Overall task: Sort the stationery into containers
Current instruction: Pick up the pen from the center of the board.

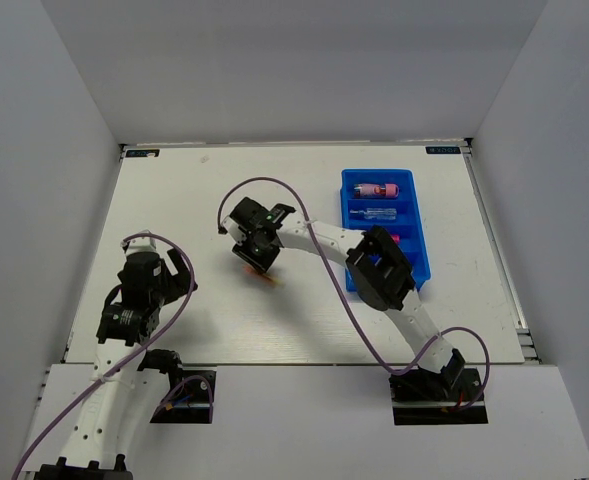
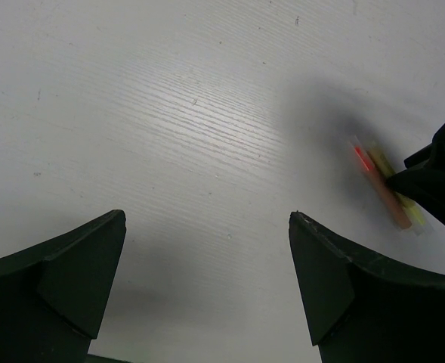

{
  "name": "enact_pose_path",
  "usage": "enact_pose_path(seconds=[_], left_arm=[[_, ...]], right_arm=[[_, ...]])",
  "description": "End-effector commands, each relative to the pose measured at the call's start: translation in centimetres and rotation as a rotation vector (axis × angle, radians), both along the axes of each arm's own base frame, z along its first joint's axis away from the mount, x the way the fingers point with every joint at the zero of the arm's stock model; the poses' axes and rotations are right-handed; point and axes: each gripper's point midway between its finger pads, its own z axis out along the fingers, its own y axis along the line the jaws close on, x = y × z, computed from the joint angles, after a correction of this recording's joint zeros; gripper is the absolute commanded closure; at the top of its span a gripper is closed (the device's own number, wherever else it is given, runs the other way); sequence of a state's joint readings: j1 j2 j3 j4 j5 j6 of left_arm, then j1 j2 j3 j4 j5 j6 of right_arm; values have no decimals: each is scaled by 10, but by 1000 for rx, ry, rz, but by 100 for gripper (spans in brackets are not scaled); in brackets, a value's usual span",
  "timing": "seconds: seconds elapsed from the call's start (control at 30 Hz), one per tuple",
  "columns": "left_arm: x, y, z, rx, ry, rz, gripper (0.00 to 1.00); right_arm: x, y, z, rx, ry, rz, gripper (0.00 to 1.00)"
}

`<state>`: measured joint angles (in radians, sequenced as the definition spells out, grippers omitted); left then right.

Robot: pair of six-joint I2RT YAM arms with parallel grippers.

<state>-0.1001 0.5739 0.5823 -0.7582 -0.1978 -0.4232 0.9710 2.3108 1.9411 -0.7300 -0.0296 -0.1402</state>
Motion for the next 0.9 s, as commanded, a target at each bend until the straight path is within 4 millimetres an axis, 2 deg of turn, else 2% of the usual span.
enact_pose_path(seconds=[0.0, 0.3, 0.53, 0.6, 0.67, 0.73, 0.8, 0.83, 0.87], left_arm=[[1, -2, 6, -10, -23, -6, 0], [1, -1, 6, -10, -25, -4, 0], [1, -1, 6, -9, -25, -1, 0], [1, 0, 6, -9, -28, 0, 0], [2, -1, 7, -7, -31, -1, 0], [1, -1, 5, -9, -24, -3, 0], [1, -1, 4, -8, -20, -3, 0], [1, -2, 4, -11, -20, -7, 0], [1, -3, 5, -15, -22, -10, 0]], right_arm=[[-4, 10, -1, 20, 8, 6, 63], [-7, 7, -12, -9, 2, 15, 63], [-16, 0, -29, -36, 33, 39, 63], [-16, -9, -36, -57, 39, 30, 63], [-15, -14, -41, -74, 33, 31, 66], [-18, -18, -46, -87, 35, 27, 74], [-20, -22, -48, -94, 36, 31, 84], [-20, -25, -47, -96, 35, 31, 97], [-18, -25, -42, -92, 25, 30, 100]])
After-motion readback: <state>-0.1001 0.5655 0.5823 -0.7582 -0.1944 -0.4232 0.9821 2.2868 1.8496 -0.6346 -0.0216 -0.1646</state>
